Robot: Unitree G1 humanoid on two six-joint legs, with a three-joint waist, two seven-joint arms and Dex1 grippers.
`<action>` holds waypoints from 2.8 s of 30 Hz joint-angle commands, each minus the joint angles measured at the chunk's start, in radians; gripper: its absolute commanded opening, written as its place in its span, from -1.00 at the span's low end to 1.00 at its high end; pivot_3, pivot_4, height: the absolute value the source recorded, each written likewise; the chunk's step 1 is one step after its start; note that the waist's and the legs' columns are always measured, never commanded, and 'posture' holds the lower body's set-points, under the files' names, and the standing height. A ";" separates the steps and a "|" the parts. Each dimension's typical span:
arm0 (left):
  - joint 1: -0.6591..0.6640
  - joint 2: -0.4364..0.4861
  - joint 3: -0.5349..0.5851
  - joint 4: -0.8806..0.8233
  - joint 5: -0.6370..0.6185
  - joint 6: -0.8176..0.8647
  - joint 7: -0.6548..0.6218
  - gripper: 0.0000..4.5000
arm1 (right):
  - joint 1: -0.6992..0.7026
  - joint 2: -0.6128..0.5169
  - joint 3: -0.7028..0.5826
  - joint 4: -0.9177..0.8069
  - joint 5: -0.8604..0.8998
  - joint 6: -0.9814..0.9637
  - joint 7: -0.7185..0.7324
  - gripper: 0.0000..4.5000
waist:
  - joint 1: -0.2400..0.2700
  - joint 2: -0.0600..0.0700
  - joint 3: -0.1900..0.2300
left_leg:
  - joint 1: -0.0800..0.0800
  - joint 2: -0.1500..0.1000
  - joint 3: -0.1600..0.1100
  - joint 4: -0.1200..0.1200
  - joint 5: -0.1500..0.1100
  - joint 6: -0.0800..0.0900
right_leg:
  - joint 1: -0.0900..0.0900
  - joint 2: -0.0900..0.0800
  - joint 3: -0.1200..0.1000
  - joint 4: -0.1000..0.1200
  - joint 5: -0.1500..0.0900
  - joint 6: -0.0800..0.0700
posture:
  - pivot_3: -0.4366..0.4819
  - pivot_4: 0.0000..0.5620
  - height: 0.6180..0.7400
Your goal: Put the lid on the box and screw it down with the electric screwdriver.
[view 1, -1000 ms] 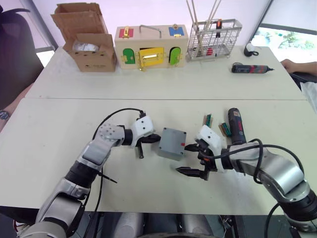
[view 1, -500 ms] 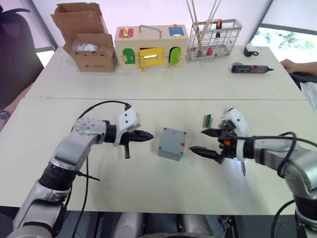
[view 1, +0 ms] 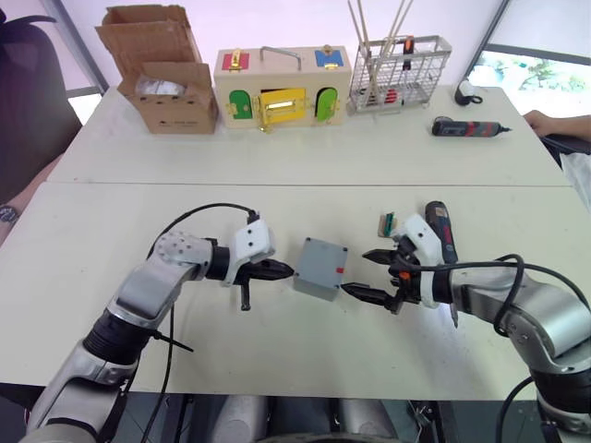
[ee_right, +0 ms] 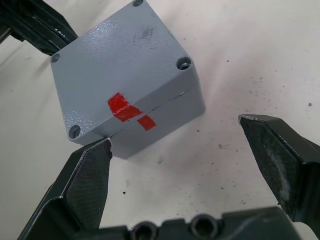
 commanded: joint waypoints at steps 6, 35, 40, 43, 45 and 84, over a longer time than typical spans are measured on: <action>-0.012 -0.017 -0.001 -0.036 -0.026 -0.006 -0.017 -1.00 | -0.035 -0.049 -0.123 0.097 -0.056 -0.117 -0.004 0.99 | -0.001 0.000 0.000 | 0.000 0.000 0.000 0.000 0.000 0.000 | 0.000 0.000 0.000 0.000 0.000 0.000 | -0.05 -0.47 1.00; -0.143 -0.010 0.202 -0.130 -0.276 0.185 0.061 -1.00 | -0.095 0.285 -0.139 0.473 -0.299 -0.539 -0.258 0.64 | -0.029 0.000 0.000 | 0.001 0.000 0.000 -0.001 0.003 -0.005 | -0.001 0.001 0.000 0.001 0.000 0.000 | -0.05 -0.47 1.00; -0.134 -0.002 0.195 -0.133 -0.270 0.181 0.063 -1.00 | -0.103 0.293 -0.125 0.496 -0.311 -0.545 -0.250 0.09 | -0.029 0.000 0.000 | 0.001 0.000 0.000 -0.001 0.003 -0.005 | -0.001 0.001 0.000 0.001 0.000 0.000 | -0.05 -0.47 1.00; -0.129 0.002 0.195 -0.140 -0.273 0.183 0.065 -1.00 | -0.111 0.314 -0.118 0.504 -0.318 -0.539 -0.261 0.09 | -0.029 0.000 0.000 | 0.001 0.000 0.000 -0.001 0.003 -0.005 | -0.001 0.001 0.000 0.001 0.000 0.000 | -0.05 -0.47 1.00; -0.127 0.003 0.195 -0.146 -0.275 0.186 0.067 -1.00 | -0.113 0.321 -0.115 0.507 -0.323 -0.536 -0.262 0.09 | -0.028 0.000 0.000 | 0.001 0.000 0.000 -0.001 0.003 -0.005 | -0.001 0.001 0.000 0.001 0.000 0.000 | -0.05 -0.47 1.00; -0.114 0.007 0.181 -0.150 -0.274 0.177 0.090 -1.00 | -0.146 0.328 -0.107 0.572 -0.376 -0.541 -0.224 -0.97 | -0.029 0.000 0.000 | 0.001 0.000 0.000 -0.001 0.003 -0.005 | -0.001 0.001 0.000 0.001 0.000 0.000 | -0.05 -0.47 1.00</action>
